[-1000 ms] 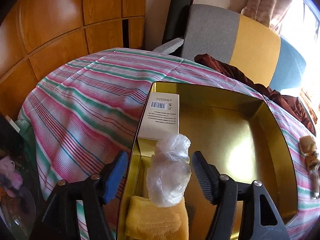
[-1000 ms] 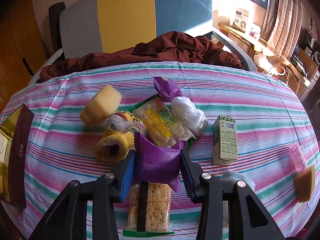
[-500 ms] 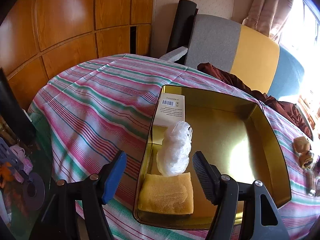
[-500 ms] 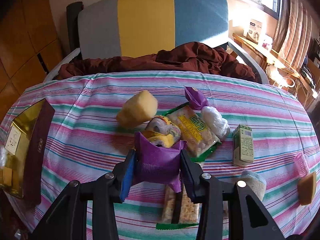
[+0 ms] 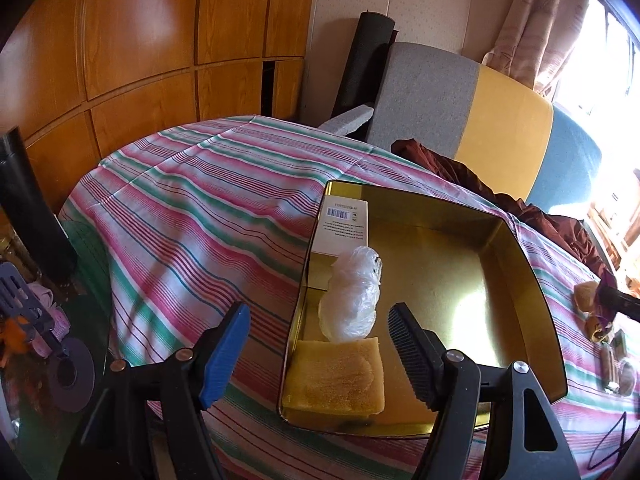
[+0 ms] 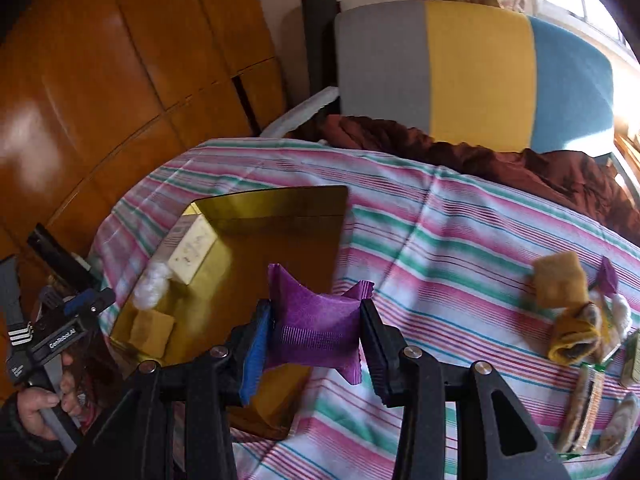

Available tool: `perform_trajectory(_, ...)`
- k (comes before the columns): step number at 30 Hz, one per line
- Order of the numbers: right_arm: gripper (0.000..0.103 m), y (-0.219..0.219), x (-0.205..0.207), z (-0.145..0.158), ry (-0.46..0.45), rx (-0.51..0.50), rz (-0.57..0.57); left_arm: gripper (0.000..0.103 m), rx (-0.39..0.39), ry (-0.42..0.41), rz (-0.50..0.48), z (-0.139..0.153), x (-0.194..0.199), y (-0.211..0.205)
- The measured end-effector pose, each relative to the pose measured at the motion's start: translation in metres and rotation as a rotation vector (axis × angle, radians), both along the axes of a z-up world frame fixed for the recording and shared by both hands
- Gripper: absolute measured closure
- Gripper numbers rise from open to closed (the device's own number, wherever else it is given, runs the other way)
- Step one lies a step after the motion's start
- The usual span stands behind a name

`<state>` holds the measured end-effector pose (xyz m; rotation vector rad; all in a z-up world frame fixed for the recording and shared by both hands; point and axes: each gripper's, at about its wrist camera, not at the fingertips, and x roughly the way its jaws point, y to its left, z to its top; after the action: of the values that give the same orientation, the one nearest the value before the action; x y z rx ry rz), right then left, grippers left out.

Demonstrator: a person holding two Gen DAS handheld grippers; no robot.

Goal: Organize objects
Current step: 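Carry the purple packet over the gold tray and release it with the right gripper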

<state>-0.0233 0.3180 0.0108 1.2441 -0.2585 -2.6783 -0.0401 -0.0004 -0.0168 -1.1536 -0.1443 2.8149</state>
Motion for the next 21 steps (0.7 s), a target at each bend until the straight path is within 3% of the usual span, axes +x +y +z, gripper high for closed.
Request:
perform_trajectory(6, 0.060, -0.086, -0.023, -0.027, -0.076, -0.008, 0.168, 0.030, 0.011, 0.006, 0.046, 0.001, 0.003, -0.023)
perform_trajectory(10, 0.059, -0.121, -0.030, -0.049, -0.137, -0.017, 0.219, 0.030, 0.028, -0.008, 0.069, -0.004, 0.003, -0.034)
perform_trajectory(15, 0.050, -0.148, -0.034, -0.068, -0.200, -0.048, 0.270, 0.029, 0.041, -0.026, 0.071, -0.010, 0.003, -0.039)
perform_trajectory(21, 0.045, -0.148, -0.028, -0.074, -0.229, -0.090, 0.285, 0.025, 0.041, -0.021, 0.059, -0.011, 0.004, -0.036)
